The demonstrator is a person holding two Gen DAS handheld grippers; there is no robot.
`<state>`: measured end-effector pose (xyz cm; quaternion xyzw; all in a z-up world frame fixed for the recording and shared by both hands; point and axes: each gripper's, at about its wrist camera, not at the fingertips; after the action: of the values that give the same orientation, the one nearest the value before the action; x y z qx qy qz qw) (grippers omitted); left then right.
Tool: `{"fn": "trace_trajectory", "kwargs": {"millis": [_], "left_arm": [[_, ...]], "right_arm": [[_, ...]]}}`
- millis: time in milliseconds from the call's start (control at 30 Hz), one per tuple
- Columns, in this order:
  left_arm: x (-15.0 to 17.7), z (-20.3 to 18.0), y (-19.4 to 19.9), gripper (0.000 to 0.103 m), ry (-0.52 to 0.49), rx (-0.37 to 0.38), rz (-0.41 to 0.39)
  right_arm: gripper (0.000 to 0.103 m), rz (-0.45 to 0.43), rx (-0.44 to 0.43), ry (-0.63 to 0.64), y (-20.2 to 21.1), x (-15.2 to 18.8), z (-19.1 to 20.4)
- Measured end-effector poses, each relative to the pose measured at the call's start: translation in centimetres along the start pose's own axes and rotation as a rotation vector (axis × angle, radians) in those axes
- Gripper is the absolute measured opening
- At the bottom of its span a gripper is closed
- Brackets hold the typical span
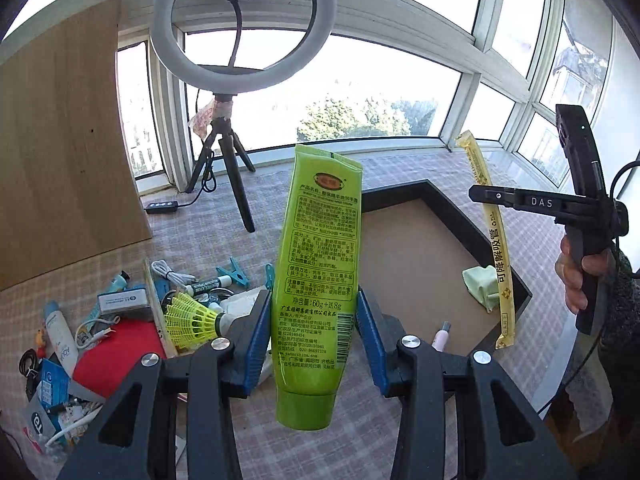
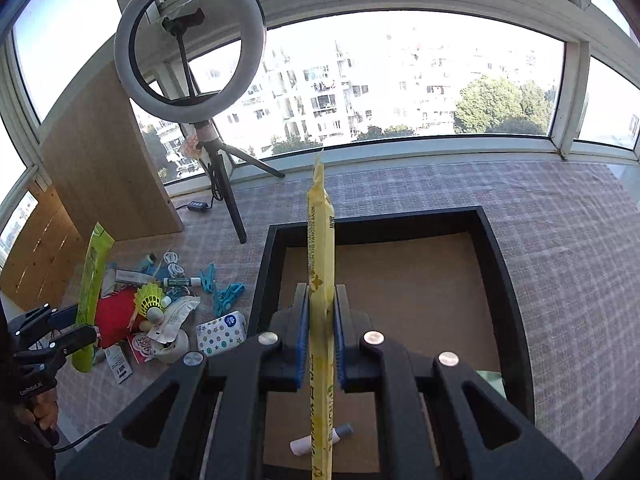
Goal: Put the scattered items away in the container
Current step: 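Carry the green tube and yellow packet into the black tray and open both tools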
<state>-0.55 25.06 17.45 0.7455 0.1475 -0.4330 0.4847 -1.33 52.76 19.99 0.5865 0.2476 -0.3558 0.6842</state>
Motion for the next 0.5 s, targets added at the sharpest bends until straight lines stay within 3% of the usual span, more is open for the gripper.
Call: {"fn": "trace_trajectory", "kwargs": {"millis": [200, 500], "left_arm": [[0.1, -6.1, -4.3, 0.040, 0.031, 0.050, 0.030], [-1.0, -10.3, -8.4, 0.040, 0.087, 0.034, 0.027]], "right_arm": [[0.011, 0.027, 0.023, -0.032, -0.8, 0.7, -3.7], [0.011, 0.074, 0.021, 0.006, -3.2, 0.6, -5.8]]}}
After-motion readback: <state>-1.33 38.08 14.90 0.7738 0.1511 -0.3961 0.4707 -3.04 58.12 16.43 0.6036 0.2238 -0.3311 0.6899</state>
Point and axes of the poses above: each gripper's, at about its wrist camera, not at the fingertips, and y roughly against the way its jaws point, z to its left, x to its underside, and after that the axes turned 10 degrees about -z, right-handed
